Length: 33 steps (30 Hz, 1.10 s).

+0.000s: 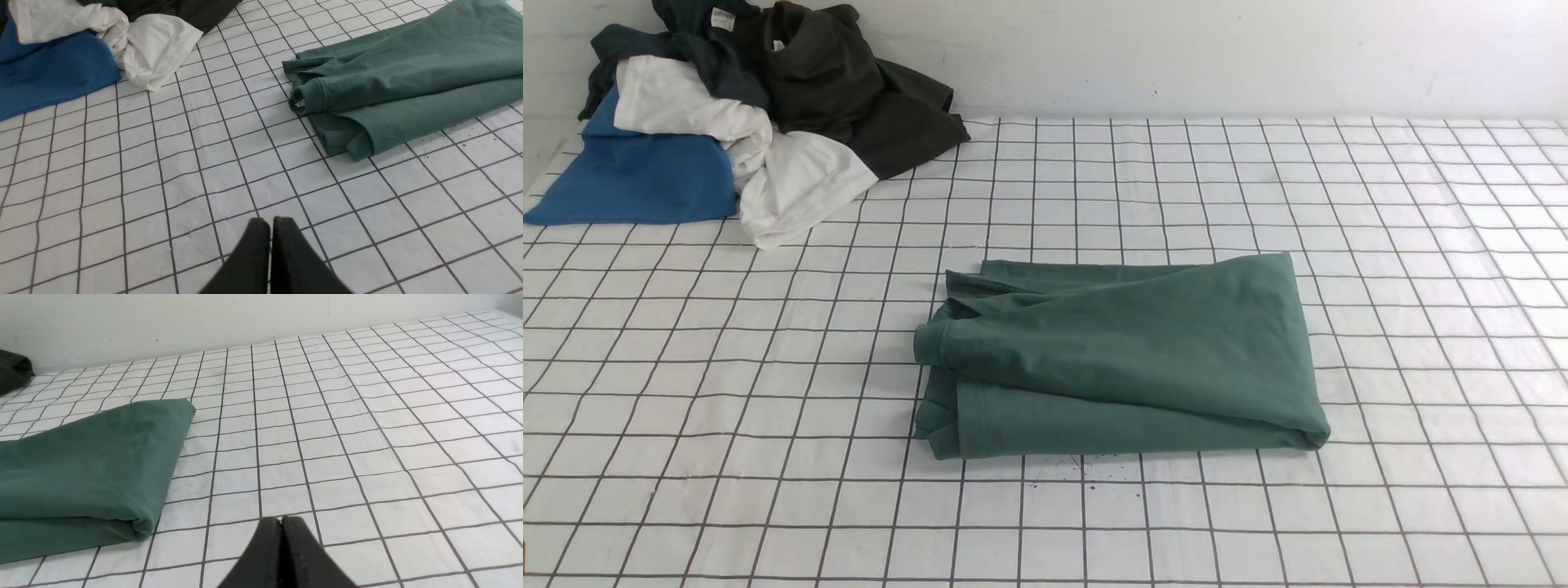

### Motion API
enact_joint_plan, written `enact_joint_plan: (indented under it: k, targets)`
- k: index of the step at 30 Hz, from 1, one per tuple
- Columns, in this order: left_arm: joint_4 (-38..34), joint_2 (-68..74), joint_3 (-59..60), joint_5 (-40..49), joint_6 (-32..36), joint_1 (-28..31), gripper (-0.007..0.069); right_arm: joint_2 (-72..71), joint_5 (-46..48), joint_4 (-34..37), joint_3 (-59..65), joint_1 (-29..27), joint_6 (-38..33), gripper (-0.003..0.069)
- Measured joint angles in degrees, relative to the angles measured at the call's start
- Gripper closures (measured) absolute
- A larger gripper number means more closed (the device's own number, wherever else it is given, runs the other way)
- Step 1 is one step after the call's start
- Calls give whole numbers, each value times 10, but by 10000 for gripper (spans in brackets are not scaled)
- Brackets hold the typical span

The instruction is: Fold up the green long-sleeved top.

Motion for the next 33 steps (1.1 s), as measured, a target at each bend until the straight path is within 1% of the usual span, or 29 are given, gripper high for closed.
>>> enact_joint_plan:
  k: [4, 8, 13, 16, 19, 20, 23, 25, 28, 33]
  targets:
    - [1, 0, 6, -6, 0, 0, 631, 0, 0, 0, 0, 0, 0, 673]
    - [3, -9, 44, -56, 1, 0, 631, 0, 0, 0, 0, 0, 0, 673]
    - [14, -43, 141, -221, 1, 7, 631, 0, 0, 0, 0, 0, 0, 673]
    - [16, -64, 211, -330, 0, 41, 631, 0, 0, 0, 0, 0, 0, 673]
    - [16, -82, 269, -381, -6, 77, 631, 0, 0, 0, 0, 0, 0, 673]
    - [16, -90, 280, -382, -13, 89, 631, 0, 0, 0, 0, 0, 0, 673]
    - [18, -96, 288, -371, -26, 100, 631, 0, 1, -1, 0, 0, 0, 673]
    - [24, -97, 288, -327, -46, 99, 631, 0, 1, -1, 0, 0, -1, 673]
    - [27, -97, 288, -266, -55, 98, 631, 0, 1, -1, 0, 0, -1, 673]
    - [27, -97, 288, -262, -57, 98, 631, 0, 1, -1, 0, 0, -1, 673]
